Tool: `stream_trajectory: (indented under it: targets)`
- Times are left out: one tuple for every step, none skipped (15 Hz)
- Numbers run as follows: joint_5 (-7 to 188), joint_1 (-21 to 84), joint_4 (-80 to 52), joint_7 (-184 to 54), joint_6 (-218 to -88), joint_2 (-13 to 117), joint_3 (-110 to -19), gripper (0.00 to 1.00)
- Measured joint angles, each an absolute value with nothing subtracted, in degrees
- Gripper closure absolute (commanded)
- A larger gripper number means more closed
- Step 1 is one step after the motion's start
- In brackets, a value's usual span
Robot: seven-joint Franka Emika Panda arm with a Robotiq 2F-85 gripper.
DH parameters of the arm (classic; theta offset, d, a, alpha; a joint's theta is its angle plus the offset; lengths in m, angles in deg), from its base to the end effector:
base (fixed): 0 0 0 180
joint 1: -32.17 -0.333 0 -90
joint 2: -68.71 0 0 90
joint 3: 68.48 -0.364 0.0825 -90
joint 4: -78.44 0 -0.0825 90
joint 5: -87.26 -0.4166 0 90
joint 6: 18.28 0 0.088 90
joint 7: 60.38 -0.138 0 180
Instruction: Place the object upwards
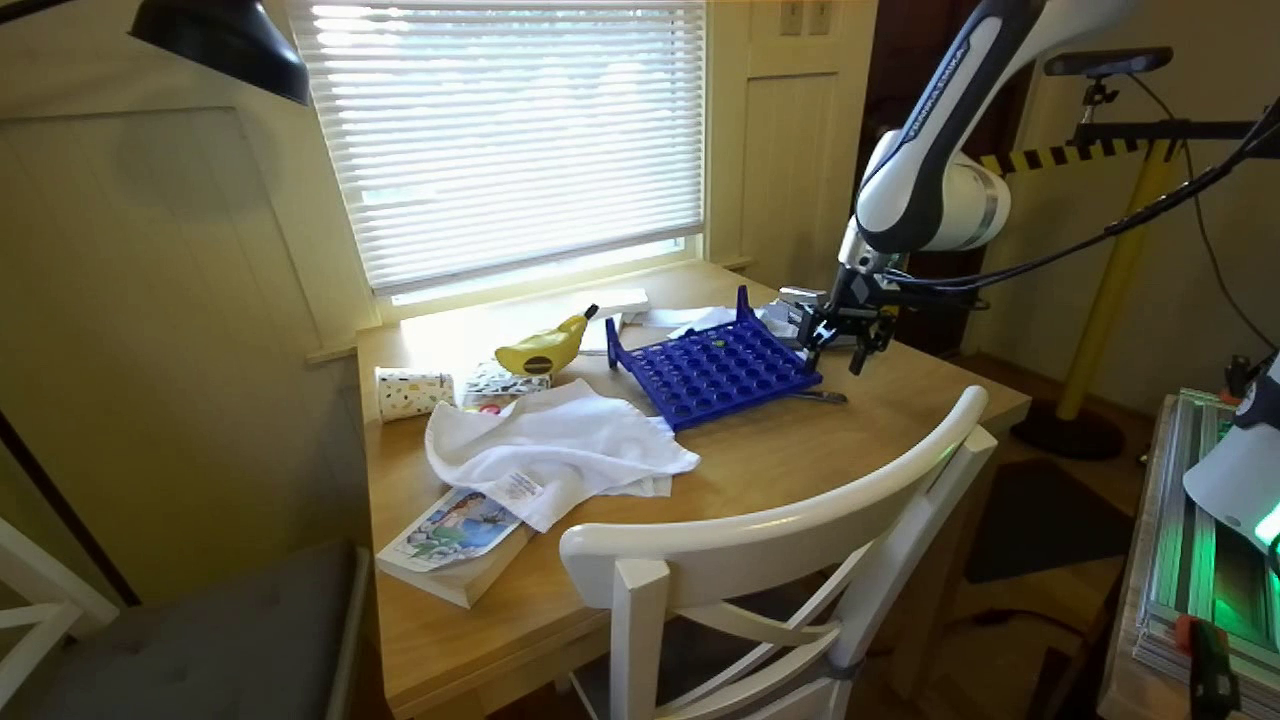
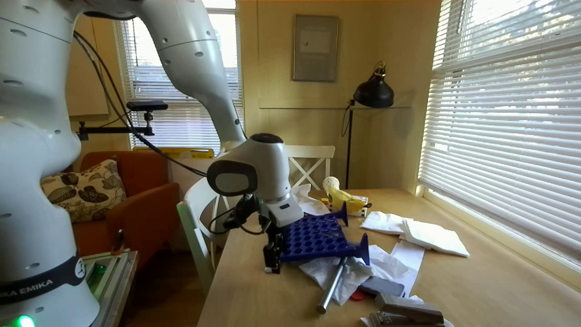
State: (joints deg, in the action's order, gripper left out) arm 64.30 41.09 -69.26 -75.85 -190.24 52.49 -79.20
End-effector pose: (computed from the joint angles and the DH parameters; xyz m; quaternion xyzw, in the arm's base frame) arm 0.4779 -0.0058 0.1573 -0.9446 0.3145 -0.0553 0.0764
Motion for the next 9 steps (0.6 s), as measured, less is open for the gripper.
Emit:
stream_trajectory:
  targets:
    - [64.3, 41.3, -69.2, -75.8, -190.8, 52.4, -79.3, 0.22]
    - [64.3, 41.5, -69.2, -75.8, -191.4, 52.2, -79.4, 0.24]
    - [64.3, 41.8, -69.1, -75.8, -191.9, 51.9, -79.6, 0.23]
    - [64.3, 41.9, -69.0, -75.8, -192.3, 51.6, -79.8, 0.24]
    - [64.3, 41.9, -69.0, -75.8, -192.7, 51.3, -79.8, 0.23]
    - [64.3, 41.9, -68.9, -75.8, -193.0, 51.0, -79.9, 0.23]
    - [64.3, 42.0, -68.9, -75.8, -193.2, 50.7, -80.0, 0.22]
    - [64.3, 42.1, -68.9, -75.8, -193.4, 50.5, -80.2, 0.21]
    - [64.3, 42.3, -68.8, -75.7, -193.5, 50.3, -80.6, 0.2]
